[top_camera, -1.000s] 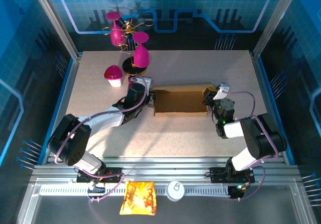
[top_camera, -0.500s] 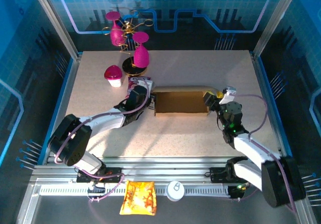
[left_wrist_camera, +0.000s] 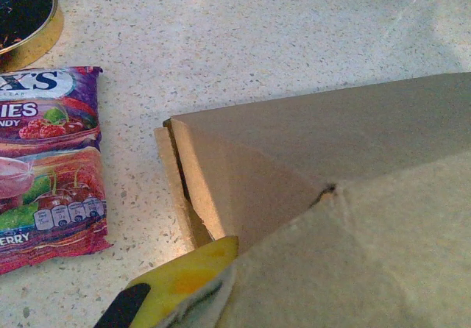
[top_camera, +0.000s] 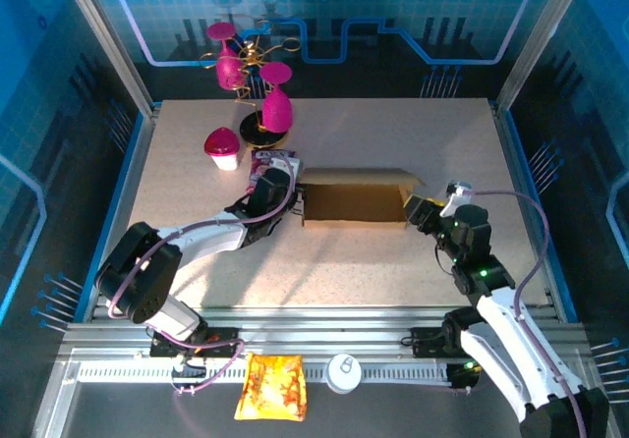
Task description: Fold the paper box
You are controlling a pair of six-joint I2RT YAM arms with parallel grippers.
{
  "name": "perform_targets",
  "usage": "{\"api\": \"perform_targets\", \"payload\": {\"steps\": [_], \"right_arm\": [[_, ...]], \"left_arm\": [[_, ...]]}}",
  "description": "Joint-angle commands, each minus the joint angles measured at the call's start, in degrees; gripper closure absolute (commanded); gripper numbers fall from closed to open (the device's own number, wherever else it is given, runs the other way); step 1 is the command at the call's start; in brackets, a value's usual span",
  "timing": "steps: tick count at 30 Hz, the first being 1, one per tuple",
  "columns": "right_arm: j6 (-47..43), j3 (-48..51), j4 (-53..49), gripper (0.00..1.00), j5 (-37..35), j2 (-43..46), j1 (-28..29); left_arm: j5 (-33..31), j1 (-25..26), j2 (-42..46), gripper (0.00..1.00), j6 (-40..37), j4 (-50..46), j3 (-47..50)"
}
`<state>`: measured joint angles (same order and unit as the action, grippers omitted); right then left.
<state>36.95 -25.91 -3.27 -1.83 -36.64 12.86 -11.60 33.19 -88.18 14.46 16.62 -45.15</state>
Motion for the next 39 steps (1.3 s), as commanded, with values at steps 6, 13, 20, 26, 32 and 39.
{"api": "perform_targets", "payload": {"steps": [6, 13, 20, 26, 32, 39], "right_arm": [[20.95, -18.33, -17.59, 0.52, 4.07, -7.32, 0.76], [52.94, -20.7, -13.44, 0.53, 6.79, -17.61, 4.96], [62.29, -18.23, -9.91, 0.55, 2.33, -19.69, 9.28], [65.44, -13.72, -1.63, 0.57, -2.44, -21.84, 9.83], [65.83, -13.06, 9.06, 0.66, -3.46, -28.29, 9.21], [65.56, -12.35, 11.7, 0.87, -4.11, -30.07, 9.11]], "left_arm": [[0.45, 0.68, -1.75, 0.97, -1.36, -3.61, 0.67], [1.0, 0.66, -2.54, 0.97, -0.8, -3.55, 0.12], [1.15, 0.68, -2.82, 0.97, -0.83, -3.72, -0.49], [1.22, 0.67, -2.72, 0.97, -0.75, -3.97, -0.5], [1.42, 0.72, -2.35, 0.97, -1.05, -4.32, -0.04], [1.31, 0.68, -1.77, 0.97, -1.01, -4.4, -0.07]]}}
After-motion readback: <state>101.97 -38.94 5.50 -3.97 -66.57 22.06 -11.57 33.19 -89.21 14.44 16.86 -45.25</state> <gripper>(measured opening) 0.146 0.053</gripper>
